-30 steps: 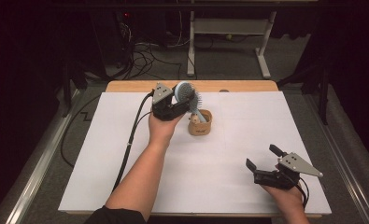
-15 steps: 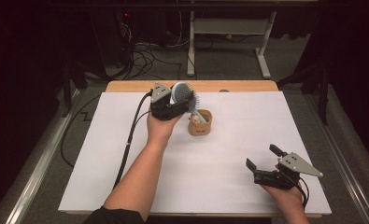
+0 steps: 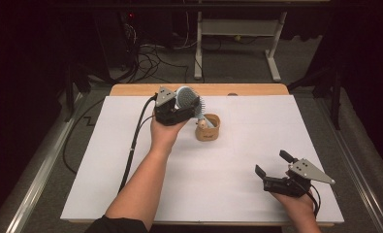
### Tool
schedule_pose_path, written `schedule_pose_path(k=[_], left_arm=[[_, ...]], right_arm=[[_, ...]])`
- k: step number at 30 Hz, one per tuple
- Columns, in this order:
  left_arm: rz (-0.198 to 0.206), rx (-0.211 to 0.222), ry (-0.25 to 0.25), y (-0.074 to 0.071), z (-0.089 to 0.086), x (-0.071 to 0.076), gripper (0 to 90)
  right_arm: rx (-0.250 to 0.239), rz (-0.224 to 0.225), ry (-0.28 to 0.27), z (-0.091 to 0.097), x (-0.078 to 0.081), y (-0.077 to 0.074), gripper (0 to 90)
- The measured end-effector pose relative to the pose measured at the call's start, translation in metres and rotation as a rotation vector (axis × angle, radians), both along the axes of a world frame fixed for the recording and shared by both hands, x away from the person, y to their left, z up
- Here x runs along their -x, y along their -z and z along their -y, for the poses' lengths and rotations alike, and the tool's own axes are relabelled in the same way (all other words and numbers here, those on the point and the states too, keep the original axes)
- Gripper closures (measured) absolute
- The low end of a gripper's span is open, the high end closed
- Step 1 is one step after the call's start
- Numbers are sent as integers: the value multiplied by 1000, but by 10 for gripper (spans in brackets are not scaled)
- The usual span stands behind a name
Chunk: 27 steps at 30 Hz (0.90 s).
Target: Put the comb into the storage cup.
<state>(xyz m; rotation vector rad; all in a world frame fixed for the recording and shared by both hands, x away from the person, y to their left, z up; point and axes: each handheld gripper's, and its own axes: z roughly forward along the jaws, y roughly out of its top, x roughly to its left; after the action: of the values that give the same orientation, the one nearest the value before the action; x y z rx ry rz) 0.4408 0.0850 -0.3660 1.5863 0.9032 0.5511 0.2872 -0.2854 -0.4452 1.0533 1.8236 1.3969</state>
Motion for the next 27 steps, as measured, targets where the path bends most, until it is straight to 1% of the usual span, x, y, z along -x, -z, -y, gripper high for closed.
schedule_pose_path(k=[12, 17, 23, 27], left_arm=[[-14, -15, -12, 3, -5, -1, 223], [-15, -7, -3, 4, -7, -1, 218], [-19, -9, -4, 7, -10, -2, 206], [-14, -6, -4, 7, -12, -1, 209]], right_arm=[[4, 1, -2, 0, 0, 0, 0], [5, 1, -2, 0, 0, 0, 0], [8, 1, 0, -1, 0, 1, 0], [8, 2, -1, 0, -1, 1, 0]])
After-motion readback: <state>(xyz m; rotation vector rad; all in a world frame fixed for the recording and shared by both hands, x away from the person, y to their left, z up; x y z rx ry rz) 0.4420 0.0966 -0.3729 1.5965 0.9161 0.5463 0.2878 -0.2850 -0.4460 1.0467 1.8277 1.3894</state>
